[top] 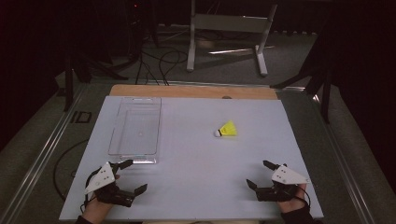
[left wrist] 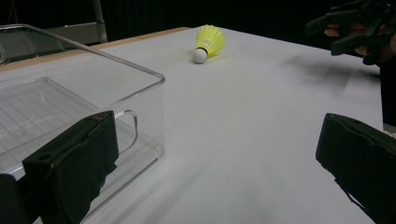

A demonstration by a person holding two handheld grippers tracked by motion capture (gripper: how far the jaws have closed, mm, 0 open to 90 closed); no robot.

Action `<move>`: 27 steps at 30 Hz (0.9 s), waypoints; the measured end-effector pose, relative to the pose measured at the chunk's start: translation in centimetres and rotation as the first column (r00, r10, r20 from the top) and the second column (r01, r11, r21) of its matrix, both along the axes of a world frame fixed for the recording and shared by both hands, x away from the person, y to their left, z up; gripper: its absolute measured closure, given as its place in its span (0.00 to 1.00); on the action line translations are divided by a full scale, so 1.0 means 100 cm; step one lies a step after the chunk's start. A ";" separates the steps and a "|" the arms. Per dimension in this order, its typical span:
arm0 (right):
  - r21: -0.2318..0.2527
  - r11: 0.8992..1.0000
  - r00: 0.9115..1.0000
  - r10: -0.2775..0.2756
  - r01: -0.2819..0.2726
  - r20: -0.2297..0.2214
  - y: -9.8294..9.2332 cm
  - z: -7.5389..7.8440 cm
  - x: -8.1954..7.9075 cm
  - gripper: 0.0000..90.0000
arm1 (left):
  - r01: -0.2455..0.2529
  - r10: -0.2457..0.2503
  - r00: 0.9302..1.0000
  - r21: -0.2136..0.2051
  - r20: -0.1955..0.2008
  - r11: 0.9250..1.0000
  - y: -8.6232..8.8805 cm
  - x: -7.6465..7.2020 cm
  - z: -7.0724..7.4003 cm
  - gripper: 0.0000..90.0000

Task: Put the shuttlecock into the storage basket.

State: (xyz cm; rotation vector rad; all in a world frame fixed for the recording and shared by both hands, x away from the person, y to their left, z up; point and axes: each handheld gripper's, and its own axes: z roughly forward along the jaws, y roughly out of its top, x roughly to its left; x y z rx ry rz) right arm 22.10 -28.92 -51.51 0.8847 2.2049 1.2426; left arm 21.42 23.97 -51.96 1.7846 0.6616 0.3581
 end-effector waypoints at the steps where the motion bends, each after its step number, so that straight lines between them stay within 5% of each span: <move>1: -0.003 1.000 1.000 -0.001 0.001 -0.001 0.000 0.000 0.000 0.09 | 0.000 0.000 1.000 0.001 0.000 1.000 0.000 0.000 0.000 0.00; 27: 0.015 1.000 0.999 0.002 -0.001 -0.034 -0.003 0.002 0.003 0.09 | 0.014 -0.014 1.000 0.034 -0.010 0.999 -0.005 0.002 0.010 0.00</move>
